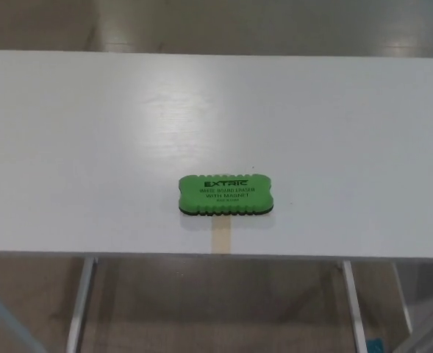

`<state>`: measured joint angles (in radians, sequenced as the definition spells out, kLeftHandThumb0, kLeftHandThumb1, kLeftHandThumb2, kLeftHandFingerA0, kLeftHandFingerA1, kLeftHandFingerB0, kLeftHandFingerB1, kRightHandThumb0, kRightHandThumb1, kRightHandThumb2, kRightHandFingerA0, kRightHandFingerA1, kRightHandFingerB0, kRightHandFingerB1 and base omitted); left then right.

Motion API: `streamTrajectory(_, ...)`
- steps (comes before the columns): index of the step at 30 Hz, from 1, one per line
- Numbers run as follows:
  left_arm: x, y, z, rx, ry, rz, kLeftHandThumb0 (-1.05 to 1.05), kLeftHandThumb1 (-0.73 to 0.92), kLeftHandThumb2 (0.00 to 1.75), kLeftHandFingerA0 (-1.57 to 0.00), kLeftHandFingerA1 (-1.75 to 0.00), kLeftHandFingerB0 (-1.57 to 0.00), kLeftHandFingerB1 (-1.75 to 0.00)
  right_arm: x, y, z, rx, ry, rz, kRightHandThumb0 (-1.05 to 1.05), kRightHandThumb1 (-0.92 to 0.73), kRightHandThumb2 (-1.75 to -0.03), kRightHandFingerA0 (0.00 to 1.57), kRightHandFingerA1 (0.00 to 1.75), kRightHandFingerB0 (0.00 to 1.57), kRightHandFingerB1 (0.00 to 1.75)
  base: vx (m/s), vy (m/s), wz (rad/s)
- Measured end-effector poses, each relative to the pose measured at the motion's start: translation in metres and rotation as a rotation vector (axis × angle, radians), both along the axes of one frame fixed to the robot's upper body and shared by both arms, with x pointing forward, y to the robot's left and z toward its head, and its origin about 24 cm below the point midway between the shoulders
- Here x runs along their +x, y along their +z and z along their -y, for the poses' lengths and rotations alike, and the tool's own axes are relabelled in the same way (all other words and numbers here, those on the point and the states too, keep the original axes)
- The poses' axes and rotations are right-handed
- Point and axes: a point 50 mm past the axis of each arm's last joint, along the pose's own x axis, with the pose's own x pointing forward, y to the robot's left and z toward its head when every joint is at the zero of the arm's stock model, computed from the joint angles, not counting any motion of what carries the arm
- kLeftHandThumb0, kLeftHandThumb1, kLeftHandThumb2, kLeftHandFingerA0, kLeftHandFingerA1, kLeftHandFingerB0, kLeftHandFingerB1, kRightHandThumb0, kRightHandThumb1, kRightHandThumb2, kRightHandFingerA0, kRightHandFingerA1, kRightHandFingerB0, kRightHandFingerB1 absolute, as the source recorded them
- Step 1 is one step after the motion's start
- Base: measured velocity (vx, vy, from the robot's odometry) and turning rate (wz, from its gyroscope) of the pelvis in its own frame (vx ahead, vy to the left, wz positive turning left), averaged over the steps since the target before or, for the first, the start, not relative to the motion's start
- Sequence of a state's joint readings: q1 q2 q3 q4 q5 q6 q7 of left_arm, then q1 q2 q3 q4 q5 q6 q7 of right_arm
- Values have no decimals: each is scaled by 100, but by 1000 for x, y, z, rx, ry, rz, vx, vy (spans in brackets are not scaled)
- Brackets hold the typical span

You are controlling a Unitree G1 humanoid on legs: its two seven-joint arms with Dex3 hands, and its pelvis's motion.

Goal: Use the left hand to press on the green eraser and wipe the desk from center to the left and then back to center.

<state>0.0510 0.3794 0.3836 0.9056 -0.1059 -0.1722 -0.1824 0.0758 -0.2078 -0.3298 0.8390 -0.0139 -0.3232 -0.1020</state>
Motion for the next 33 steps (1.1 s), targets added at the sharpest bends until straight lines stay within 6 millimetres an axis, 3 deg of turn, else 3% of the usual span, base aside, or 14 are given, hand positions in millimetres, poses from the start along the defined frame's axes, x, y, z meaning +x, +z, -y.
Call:
streamTrajectory(11,1,5,1,-30,-42,60,-41,58,57,-42,-40,-39,-31,0,2,-4,-10,3,57,-39,-70,-62,69,47,55,37,0,0,0)
streamTrajectory(21,18,33,29,-64,-346,205,-40,64,60,-56,-44,-25,-30,-8,-4,-36,37,112,75,-39,-72,-63,66,46,51,37,0,0,0)
streamTrajectory(23,18,36,37,-76,-403,214,-38,64,59,-60,-45,-32,-31,-9,-6,-39,40,130,67,-39,-72,-63,66,46,51,37,0,0,0)
streamTrajectory(24,18,39,45,-91,-468,225,-45,53,78,-57,-56,-33,-44,-10,-8,-41,42,148,56,-39,-72,-63,66,46,51,37,0,0,0)
streamTrajectory(25,18,41,49,-98,-500,230,-45,53,78,-57,-56,-33,-44,-11,-9,-43,43,155,52,-39,-72,-63,66,46,51,37,0,0,0)
streamTrajectory(26,18,43,54,-107,-533,237,-35,62,59,-71,-48,-53,-37,-11,-10,-44,45,162,49,-39,-72,-63,66,46,51,37,0,0,0)
streamTrajectory(33,24,62,86,-168,-793,304,-32,67,60,-89,-55,-71,-46,-14,-15,-48,46,200,25,-40,-72,-63,66,46,51,37,0,0,0)
